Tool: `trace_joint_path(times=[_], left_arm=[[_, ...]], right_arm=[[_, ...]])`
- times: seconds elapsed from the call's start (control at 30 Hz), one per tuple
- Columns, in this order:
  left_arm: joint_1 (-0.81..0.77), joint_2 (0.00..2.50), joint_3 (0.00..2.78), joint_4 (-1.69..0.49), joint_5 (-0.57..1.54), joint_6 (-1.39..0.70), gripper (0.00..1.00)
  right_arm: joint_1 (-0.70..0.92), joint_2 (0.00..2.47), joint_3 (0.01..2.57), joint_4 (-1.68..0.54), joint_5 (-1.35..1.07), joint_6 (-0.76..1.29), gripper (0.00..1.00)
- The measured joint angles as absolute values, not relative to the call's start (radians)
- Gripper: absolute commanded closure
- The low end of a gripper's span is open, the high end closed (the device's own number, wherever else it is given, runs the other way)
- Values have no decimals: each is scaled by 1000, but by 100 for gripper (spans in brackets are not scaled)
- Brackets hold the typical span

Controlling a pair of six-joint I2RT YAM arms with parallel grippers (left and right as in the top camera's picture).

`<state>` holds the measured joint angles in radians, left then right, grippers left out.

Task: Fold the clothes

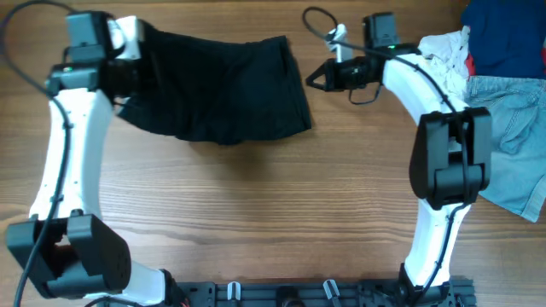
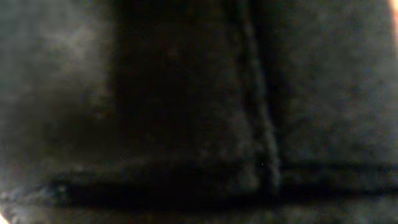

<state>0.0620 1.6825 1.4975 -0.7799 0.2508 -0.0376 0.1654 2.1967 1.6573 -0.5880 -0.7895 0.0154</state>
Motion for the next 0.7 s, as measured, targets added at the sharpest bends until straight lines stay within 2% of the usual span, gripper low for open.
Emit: trace_joint_path(times=[0.23, 0.43, 0.53, 0.57, 0.6, 0.63, 0.67, 0.7], left_arm=[[-105, 1766, 1497, -658, 213, -135, 96], [-187, 1826, 1497, -545, 189, -217, 96], [-223, 1871, 1497, -511, 185, -244, 92], [-232, 1885, 1497, -500, 183, -246, 87], [-243, 1905, 1497, -484, 183, -251, 62], [-253, 1925, 1497, -469, 183, -254, 5], [-263, 1943, 1497, -454, 183, -257, 0], [-273, 1959, 1497, -434, 183, -260, 0]], right_arm=[[253, 2197, 1657, -512, -725, 52, 96], [243, 2197, 1657, -507, -706, 74, 96], [220, 2197, 1657, -486, -719, 87, 96], [211, 2197, 1657, -479, -730, 91, 96], [199, 2196, 1657, -474, -743, 94, 96], [187, 2195, 1657, -474, -753, 94, 96], [176, 2191, 1657, -474, -762, 95, 96], [164, 2187, 1657, -475, -768, 96, 96]])
